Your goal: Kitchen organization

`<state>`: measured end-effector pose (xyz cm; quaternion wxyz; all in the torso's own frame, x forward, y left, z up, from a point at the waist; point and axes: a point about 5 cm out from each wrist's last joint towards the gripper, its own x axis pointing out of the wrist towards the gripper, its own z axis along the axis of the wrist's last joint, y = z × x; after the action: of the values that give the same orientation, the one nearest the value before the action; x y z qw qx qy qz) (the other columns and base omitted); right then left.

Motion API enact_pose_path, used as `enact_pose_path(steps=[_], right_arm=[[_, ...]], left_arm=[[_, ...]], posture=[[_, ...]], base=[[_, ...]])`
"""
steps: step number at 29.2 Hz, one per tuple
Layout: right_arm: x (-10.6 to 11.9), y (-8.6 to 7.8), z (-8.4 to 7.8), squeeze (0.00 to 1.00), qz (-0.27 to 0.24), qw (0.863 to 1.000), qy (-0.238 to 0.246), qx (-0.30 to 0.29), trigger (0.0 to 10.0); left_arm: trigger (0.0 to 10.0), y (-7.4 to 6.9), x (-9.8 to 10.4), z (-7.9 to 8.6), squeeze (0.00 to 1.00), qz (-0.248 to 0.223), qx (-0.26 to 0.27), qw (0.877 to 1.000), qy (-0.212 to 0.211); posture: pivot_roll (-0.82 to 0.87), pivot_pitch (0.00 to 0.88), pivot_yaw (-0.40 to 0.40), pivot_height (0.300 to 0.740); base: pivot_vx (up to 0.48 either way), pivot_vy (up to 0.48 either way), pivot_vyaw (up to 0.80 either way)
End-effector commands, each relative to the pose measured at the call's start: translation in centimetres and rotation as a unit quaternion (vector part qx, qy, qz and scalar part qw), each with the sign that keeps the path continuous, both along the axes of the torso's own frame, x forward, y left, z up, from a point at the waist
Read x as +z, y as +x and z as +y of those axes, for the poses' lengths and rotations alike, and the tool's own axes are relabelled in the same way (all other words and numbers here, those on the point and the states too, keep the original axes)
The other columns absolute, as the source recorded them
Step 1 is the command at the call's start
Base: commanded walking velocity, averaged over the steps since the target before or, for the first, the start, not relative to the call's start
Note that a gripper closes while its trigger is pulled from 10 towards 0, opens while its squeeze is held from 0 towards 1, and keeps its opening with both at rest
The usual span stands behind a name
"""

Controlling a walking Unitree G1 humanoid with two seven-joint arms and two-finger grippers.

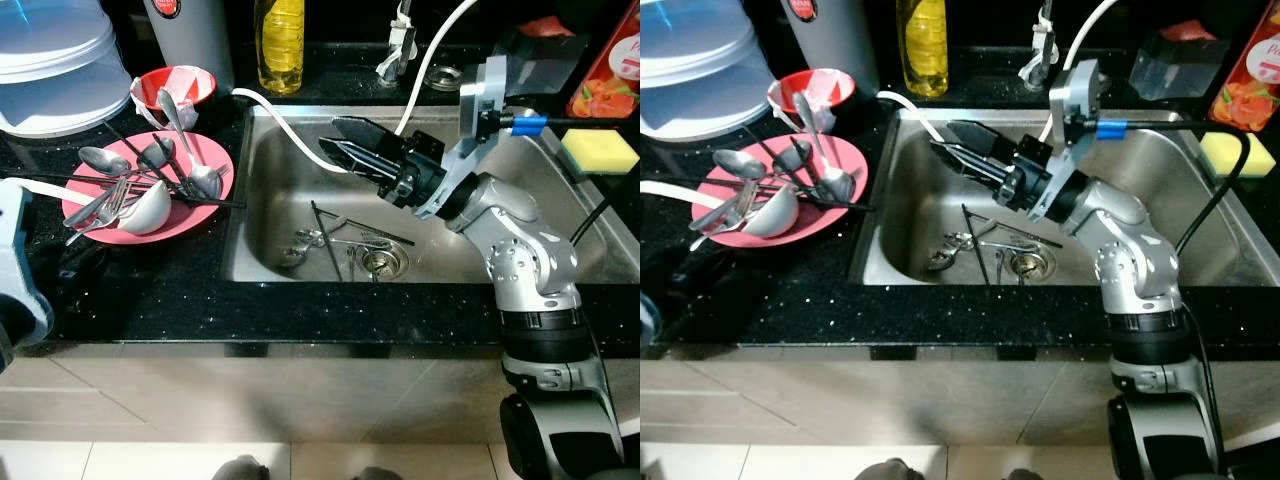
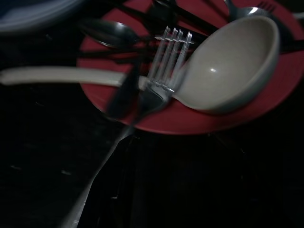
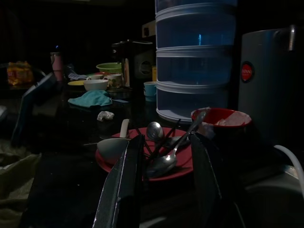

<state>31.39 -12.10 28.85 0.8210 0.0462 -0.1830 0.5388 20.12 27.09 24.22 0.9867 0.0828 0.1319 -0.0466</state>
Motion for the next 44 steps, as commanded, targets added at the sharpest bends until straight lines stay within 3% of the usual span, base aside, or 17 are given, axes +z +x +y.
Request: enact_pose_path(steps=[1,7,13,19,20,22,23,24,25,34,37,43,44], right_arm=[[0.1,0.0,0.3,0.00,-0.005,1.000,-0.004,0.003,10.0],[-0.1,0.0,0.3,0.00,-0.004,1.000,-0.004,0.001,10.0],[0.0,0.0,0.3,0.00,-0.005,1.000,-0.003,0.000,10.0],[0.2,0.2,0.4,0.00,-0.005,1.000,-0.003,0.000,10.0],[0.2,0.2,0.4,0.00,-0.006,1.000,-0.003,-0.001,10.0],[0.2,0.2,0.4,0.00,-0.006,1.000,-0.003,-0.001,10.0],[0.3,0.2,0.4,0.00,-0.007,1.000,-0.003,-0.002,10.0],[0.3,0.2,0.4,0.00,-0.007,1.000,-0.002,-0.004,10.0],[0.4,0.2,0.3,0.00,-0.009,1.000,-0.003,-0.006,10.0],[0.4,0.0,-0.5,0.00,-0.010,1.000,0.000,-0.029,10.0],[0.4,0.0,-0.5,0.00,-0.010,0.999,0.000,-0.030,10.0],[0.4,0.1,-0.3,0.00,-0.011,0.999,0.004,-0.030,10.0],[0.4,0.1,-0.2,0.00,-0.010,1.000,0.005,-0.029,10.0]], left_arm=[[10.0,-0.4,0.8,1.3,0.00,-0.003,0.023,0.999,0.025],[10.0,-1.2,-0.5,3.9,0.00,0.050,0.058,0.996,0.053],[10.0,-1.4,-1.4,4.3,0.00,0.071,0.059,0.995,0.039],[10.0,0.4,-4.8,6.8,0.00,0.087,0.079,0.993,0.011],[9.0,1.0,-5.4,7.0,0.00,0.091,0.070,0.993,0.004],[9.0,1.4,-5.8,7.2,0.00,0.097,0.069,0.993,0.003],[6.0,1.8,-6.1,7.3,0.00,0.099,0.065,0.993,-0.005],[6.0,2.1,-6.2,7.3,0.00,0.101,0.061,0.993,-0.011],[0.0,2.3,-6.3,7.2,0.00,0.102,0.056,0.993,-0.023],[0.0,2.5,-6.7,5.0,0.00,0.098,-0.035,0.992,-0.067],[0.0,2.4,-6.7,4.7,0.00,0.098,-0.044,0.992,-0.065],[0.0,1.7,-4.7,2.5,0.00,0.065,-0.098,0.991,-0.065],[8.1,1.6,-3.9,2.0,0.00,0.044,-0.102,0.992,-0.057]], posture=[[0.11,0.071,0.027,0.740],[0.12,0.065,0.032,0.740],[0.12,0.062,0.032,0.740],[0.11,0.070,0.009,0.740],[0.11,0.071,0.008,0.740],[0.11,0.071,0.008,0.740],[0.09,0.073,0.011,0.740],[0.09,0.073,0.011,0.740],[0.08,0.073,0.021,0.740],[0.07,0.074,0.041,0.740],[0.07,0.075,0.042,0.740],[0.09,0.075,0.038,0.740],[0.09,0.075,0.037,0.740]], base=[[0.000,0.000,0.00],[0.000,0.000,0.00],[0.000,0.000,0.00],[0.000,0.000,0.00],[0.000,0.000,0.00],[0.000,0.000,0.00],[0.000,0.000,0.00],[0.000,0.000,0.00],[0.000,0.000,0.00],[0.000,0.000,0.00],[0.000,0.000,0.00],[0.000,0.000,0.00],[0.000,0.000,0.00]])
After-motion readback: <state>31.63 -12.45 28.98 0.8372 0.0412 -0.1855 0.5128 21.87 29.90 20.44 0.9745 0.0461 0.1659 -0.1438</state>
